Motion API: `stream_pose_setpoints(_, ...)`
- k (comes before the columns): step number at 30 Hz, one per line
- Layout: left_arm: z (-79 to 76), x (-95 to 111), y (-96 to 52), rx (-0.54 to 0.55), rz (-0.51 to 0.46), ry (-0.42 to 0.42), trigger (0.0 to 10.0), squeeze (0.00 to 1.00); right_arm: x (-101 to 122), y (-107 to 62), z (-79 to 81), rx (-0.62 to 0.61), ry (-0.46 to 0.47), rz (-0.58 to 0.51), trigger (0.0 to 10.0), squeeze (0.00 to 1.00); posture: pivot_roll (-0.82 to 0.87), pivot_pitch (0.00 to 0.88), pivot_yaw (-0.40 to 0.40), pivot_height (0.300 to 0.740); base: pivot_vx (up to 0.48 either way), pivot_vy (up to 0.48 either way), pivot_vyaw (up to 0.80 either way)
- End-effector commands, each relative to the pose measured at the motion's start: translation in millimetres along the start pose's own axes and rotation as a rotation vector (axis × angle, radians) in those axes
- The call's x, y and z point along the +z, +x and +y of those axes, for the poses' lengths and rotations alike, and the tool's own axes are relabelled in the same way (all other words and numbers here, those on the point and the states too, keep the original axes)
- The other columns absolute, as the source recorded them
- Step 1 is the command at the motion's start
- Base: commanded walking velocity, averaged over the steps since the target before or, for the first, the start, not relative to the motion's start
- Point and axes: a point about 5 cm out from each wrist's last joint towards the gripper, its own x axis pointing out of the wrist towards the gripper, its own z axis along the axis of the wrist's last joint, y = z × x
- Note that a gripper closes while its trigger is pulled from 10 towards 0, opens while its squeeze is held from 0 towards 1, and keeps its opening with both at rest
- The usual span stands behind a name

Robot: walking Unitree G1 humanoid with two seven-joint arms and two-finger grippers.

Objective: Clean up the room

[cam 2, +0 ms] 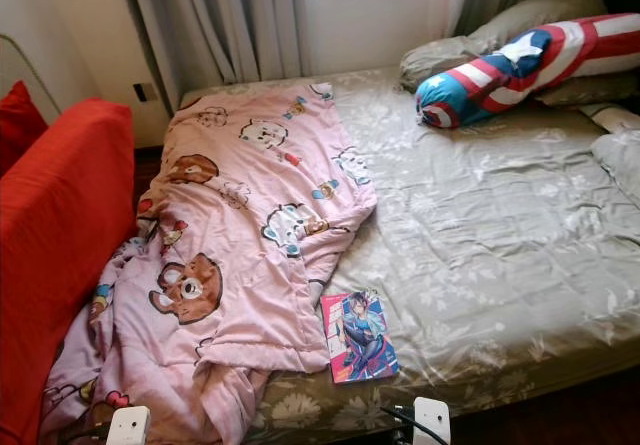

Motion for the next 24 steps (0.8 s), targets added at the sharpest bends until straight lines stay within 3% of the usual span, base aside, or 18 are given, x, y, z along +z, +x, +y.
stream_pose_setpoints(1, 1.7, -3.8, -1.0, 0.003, 0.018, 0.019, 10.0, 0.00, -1.4, -0.3, -0.6, 0.004, -0.020, 0.005, 10.0, 0.00, 0.00, 0.007, 0.032, 0.740, 0.000, -0.435, 0.00)
stream_pose_setpoints(7, 1.3, -3.6, -0.9, 0.005, 0.016, 0.017, 10.0, 0.00, 0.9, 0.1, -0.3, 0.005, -0.021, -0.005, 10.0, 0.00, 0.00, 0.007, 0.031, 0.740, 0.000, -0.414, 0.27)
stream_pose_setpoints(24, -0.8, -3.9, -0.7, 0.004, 0.013, -0.011, 10.0, 0.00, 2.7, 0.2, -2.5, 0.003, -0.011, -0.011, 10.0, 0.00, 0.00, 0.006, 0.020, 0.740, 0.000, 0.000, 0.00)
